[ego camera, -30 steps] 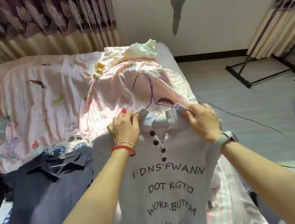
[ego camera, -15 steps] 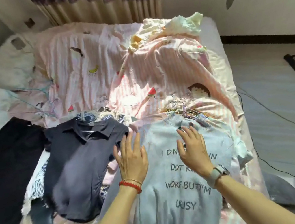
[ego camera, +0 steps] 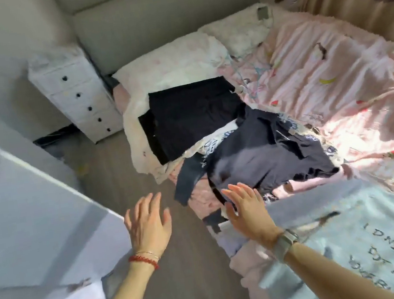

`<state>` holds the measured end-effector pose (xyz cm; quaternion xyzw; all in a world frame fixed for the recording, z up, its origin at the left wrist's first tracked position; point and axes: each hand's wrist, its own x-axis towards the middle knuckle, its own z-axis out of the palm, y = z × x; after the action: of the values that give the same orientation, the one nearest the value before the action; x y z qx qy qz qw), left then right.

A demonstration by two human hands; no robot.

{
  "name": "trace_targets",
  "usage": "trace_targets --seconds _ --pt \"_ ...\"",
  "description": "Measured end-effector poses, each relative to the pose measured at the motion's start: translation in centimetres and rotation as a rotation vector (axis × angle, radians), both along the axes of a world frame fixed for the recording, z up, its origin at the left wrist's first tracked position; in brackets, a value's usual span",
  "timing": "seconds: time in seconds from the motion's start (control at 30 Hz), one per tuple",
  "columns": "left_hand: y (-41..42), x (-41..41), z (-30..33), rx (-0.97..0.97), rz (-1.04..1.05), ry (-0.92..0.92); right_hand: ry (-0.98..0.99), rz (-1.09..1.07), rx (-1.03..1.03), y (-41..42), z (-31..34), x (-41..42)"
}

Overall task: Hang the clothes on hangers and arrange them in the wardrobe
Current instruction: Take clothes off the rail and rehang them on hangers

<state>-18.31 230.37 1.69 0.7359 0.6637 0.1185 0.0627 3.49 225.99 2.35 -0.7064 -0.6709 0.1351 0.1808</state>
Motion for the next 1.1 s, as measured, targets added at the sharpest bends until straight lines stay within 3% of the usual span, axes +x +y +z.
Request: trace_targets --seconds 0.23,0.43,0.63,0.83,0.93,1.1 --pt "-6.0 -19.9 2.5 0.092 0.486 0.029 -0.025 0.564 -0.075 4.6 2.4 -20.9" --pt "-16.0 -32.6 5.0 0.156 0.954 0.115 0.023 0.976 -0.037 3.2 4.0 -37.8" --pt "-25.3 -37.8 9.3 0.301 1.326 0.163 0.113 1.394 0.013 -1.2 5.9 -51.7" --pt "-32.9 -41.6 14.0 0.522 1.589 0.497 0.321 1.742 -0.015 -8.0 9.8 -62.8" --pt "-35.9 -43.3 15.7 0.514 1.741 0.648 0.426 1.897 -0.089 -11.4 12.3 -67.2" --pt "-38.7 -45.1 16.3 0.337 2.017 0.394 0.63 2.073 -0.378 -18.4 16.9 -73.8"
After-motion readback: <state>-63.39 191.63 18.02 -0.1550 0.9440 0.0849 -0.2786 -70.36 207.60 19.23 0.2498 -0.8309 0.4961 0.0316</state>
